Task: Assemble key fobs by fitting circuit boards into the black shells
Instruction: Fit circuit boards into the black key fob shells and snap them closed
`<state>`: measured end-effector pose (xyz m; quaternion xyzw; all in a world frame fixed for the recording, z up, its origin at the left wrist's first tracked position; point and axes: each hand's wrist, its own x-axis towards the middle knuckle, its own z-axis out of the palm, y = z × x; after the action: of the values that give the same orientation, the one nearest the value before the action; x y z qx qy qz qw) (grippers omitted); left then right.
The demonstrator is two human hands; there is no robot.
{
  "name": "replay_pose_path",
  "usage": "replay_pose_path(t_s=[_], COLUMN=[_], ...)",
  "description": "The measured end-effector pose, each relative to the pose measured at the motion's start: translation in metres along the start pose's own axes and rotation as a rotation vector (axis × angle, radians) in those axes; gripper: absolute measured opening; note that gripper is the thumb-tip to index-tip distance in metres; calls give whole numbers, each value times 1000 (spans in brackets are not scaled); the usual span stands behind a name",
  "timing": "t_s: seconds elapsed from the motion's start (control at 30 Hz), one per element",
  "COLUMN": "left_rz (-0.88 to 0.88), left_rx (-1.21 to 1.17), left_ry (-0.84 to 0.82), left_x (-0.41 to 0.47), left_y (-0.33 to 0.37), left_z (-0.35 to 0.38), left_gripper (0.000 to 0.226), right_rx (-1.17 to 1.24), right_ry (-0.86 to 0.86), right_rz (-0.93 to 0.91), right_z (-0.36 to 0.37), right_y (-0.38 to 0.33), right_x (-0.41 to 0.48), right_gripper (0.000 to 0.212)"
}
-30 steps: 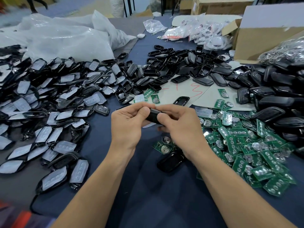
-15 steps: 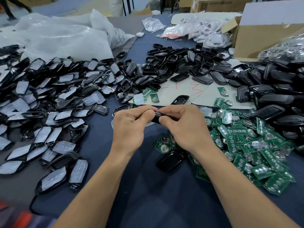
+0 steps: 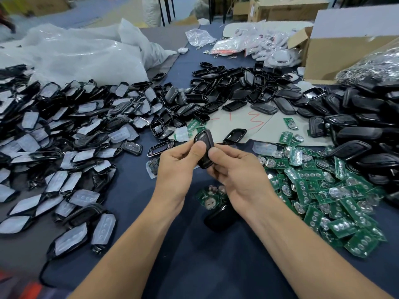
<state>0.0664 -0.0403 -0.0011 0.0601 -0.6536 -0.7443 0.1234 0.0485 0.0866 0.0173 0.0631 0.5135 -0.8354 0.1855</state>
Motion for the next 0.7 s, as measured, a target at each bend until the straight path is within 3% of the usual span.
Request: replay_pose_path(t_s=[0.13,0.3,0.57,0.7], left_rz=[-3,23,-104,-71], left_rx=[-32,29,-2,16], left_ry=[113,196,154,179], left_x=[1,1,3,4], left_y=[2,-1,2,-1], left_z=[4,1,-1,-6], left_gripper=[35,33,59,53], right_rx=[5,-44,-12,35], right_ry=[-32,-60,-67,-7], right_rz=[-13,-27,131,210], right_z=[5,4,-2,-23], right_y=[6,11,-2,-33], right_x=[-1,0,5,7], right_gripper=[16,17,6,15])
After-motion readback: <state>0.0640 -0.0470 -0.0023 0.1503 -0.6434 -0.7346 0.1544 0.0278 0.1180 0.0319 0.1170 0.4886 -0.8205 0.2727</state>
